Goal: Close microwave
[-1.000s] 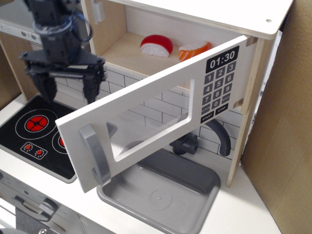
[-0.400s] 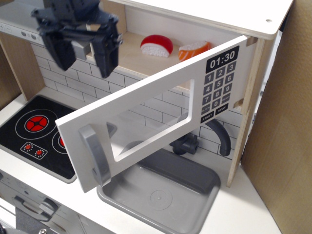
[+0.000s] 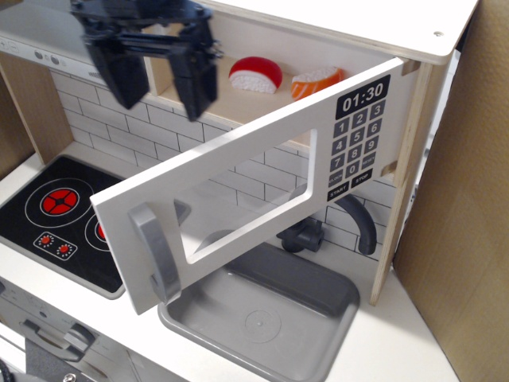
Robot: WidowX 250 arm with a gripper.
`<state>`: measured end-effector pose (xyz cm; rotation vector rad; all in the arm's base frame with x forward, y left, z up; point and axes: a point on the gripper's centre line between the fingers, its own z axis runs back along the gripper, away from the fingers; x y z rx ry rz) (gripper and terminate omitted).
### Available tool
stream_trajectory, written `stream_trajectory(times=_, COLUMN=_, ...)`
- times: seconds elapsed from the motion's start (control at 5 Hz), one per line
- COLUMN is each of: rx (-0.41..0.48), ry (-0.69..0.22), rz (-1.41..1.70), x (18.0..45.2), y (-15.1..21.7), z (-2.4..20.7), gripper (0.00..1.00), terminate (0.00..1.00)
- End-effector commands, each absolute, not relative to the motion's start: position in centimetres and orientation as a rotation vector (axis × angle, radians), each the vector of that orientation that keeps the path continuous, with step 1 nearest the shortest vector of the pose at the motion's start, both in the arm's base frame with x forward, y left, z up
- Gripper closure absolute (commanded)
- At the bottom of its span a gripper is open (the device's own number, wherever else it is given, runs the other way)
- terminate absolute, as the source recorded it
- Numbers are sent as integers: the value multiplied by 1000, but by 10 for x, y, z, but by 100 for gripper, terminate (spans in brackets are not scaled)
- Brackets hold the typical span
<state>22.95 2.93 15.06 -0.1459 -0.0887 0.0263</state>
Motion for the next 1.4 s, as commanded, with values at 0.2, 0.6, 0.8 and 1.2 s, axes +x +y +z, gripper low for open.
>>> stream_trajectory(times=0.2, rx=-133, ry=-110, rz=-59, x=220, y=10, z=141, gripper=0, terminate=0)
stream_trajectory(times=0.6, rx=-56, ry=-163, rz=14, x=237, y=28, z=134, gripper=0, terminate=0)
stream_trajectory(times=0.8, rx=-25, ry=-175, rz=53, x=248, y=41, z=135, gripper=0, terminate=0)
stream_trajectory(times=1.2, rx=-6, ry=-180, rz=120, x=264, y=55, z=149, gripper=0, terminate=0)
